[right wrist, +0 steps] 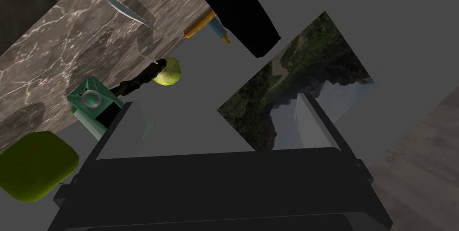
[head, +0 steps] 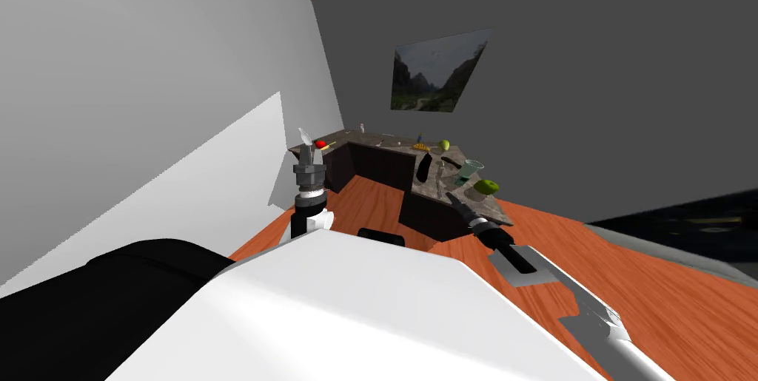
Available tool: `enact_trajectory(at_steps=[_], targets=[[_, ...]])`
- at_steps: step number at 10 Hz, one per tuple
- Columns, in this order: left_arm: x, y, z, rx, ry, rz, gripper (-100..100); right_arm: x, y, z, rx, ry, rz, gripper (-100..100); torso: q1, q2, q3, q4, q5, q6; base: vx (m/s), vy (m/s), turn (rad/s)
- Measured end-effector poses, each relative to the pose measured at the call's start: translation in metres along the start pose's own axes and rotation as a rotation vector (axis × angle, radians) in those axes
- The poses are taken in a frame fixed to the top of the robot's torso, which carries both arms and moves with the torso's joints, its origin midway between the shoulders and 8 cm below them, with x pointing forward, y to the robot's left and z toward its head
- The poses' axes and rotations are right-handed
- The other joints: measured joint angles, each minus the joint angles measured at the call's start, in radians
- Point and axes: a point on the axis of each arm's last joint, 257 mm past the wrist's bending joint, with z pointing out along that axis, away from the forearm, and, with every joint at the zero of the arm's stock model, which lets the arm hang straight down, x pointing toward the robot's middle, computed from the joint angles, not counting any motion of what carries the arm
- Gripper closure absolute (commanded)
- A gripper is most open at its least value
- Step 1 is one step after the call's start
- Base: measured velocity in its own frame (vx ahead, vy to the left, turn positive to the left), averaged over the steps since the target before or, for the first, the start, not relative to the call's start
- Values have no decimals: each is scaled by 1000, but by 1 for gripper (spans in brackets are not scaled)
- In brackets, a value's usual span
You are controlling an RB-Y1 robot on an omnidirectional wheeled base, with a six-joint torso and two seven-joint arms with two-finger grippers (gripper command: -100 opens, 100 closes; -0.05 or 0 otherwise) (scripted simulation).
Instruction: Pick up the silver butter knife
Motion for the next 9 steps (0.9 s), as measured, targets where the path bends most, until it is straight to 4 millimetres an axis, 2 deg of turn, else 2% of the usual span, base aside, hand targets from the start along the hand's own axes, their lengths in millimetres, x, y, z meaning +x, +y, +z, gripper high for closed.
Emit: enact_trajectory(at_steps=[2, 4, 6, 9], targets=[[0, 0, 0, 0, 0, 0, 0, 3, -39, -7, 102, 42, -61, -100, -2, -1, -1, 0, 0, 0, 76, 63, 173], [0, 0, 0, 0, 0, 0, 0, -4, -81, -12, 207, 75, -114, -100, -3, -2, -1, -1, -1, 0, 96, 46, 215], [0, 0, 0, 0, 0, 0, 0, -4, -104, -21, 284, 97, -154, -100, -4, -1, -1, 0, -1, 1, 60, 29, 83], [0, 0, 0, 0, 0, 0, 0, -17, -149, -41, 397, 130, -212, -100, -4, -2, -1, 0, -1, 0, 91, 22, 177]])
